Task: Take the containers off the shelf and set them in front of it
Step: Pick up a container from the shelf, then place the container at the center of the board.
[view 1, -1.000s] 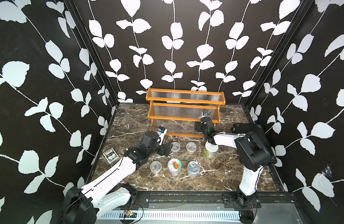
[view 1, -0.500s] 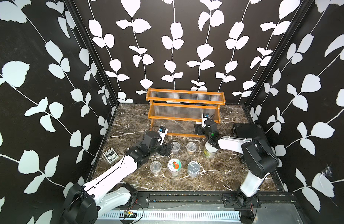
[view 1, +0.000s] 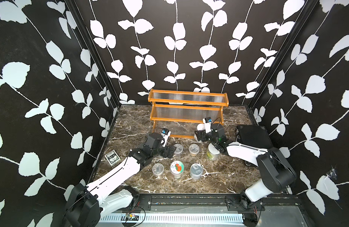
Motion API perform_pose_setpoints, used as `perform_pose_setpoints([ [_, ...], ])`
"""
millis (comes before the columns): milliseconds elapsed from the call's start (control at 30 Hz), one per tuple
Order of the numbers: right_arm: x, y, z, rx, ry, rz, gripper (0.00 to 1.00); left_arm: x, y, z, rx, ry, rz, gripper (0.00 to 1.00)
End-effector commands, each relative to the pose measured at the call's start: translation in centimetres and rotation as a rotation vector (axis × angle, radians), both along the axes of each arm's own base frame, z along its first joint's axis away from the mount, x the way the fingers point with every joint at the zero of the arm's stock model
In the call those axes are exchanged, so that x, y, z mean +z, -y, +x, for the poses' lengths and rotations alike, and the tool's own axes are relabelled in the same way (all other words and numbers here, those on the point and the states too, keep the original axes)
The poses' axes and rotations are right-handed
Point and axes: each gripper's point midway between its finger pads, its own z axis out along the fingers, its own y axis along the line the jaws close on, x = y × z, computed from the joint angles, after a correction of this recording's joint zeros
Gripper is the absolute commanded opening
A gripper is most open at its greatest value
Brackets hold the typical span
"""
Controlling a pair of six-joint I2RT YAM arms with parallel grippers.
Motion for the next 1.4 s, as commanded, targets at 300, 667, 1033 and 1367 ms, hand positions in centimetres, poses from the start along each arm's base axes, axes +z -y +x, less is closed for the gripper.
perform_pose_setpoints([
  [300,6.2,-2.6,-11.4,0.34,0.102,-0.02,0.7,2.1,0.9,0.7,-0.037,0.034,-0.039,0.99],
  [667,4.5,0.6,-19.8,0.429,-0.03,-0.149,0.68,3.7,3.4,-1.6,-0.196,0.022,-0.188,0.99],
  [1033,2.7,4.6,-22.9,0.235,-0.146,-0.135,0.64,3.3,4.4,-2.1,-0.261,-0.015,-0.188,0.99],
  [1367,-1.0,5.0,-21.8,0.144,-0.123,-0.114,0.65,2.8,4.2,-2.2,-0.249,-0.021,-0.193,0.99],
])
